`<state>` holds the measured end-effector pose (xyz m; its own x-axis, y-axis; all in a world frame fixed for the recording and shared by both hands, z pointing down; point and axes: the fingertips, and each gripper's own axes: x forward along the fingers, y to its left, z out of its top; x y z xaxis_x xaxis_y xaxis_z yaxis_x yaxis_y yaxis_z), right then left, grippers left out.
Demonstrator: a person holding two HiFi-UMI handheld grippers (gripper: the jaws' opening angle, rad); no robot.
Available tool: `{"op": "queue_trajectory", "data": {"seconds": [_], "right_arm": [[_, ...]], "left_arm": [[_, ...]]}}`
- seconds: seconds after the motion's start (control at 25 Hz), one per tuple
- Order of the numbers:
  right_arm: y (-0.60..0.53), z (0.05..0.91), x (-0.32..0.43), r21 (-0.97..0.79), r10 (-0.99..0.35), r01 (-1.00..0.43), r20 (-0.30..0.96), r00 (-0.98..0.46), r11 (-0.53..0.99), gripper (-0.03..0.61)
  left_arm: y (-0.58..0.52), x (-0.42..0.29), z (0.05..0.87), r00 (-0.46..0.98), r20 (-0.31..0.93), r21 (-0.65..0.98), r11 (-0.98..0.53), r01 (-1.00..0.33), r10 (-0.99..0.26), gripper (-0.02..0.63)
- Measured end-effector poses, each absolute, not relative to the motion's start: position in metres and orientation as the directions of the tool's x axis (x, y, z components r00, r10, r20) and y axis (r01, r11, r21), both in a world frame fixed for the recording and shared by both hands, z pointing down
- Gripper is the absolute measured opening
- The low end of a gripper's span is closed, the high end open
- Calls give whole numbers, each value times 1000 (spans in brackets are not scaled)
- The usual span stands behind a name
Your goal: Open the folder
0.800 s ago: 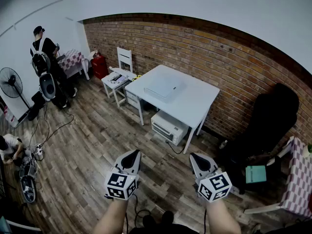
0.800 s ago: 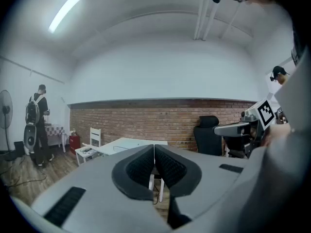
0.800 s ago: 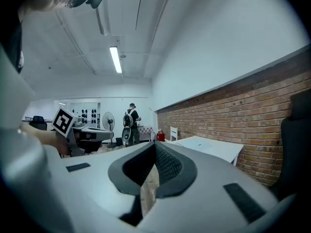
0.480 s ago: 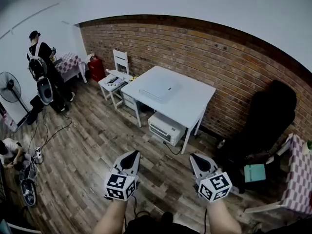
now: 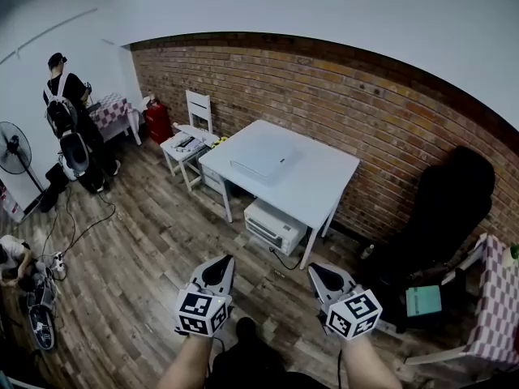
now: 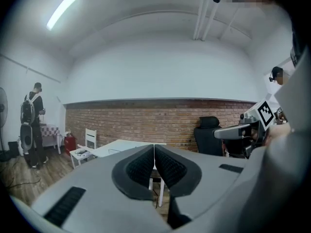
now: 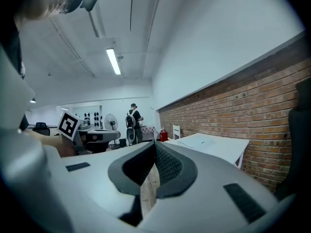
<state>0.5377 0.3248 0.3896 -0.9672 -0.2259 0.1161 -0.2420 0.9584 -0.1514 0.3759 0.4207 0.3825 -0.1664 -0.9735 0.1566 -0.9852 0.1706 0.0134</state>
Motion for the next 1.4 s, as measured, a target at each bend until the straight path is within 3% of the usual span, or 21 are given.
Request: {"op": "queue_trajectory", "data": {"seconds": [0.36,0.84,1.4], "right_arm": [[252,412,420,-169,-252,-282,179,-951,945,32],[171,407,248,-173,-306,-349,230,-924,921,35],[117,433,177,-198,-312,-381,308,-899,903,54]], "left_arm": [[346,264,419,-140,176,57,152,-987,-974,20],[258,94,409,-79,183,68,92,-993,-980,20],[211,19,424,-59,202,95,79,-992,-978,20]]}}
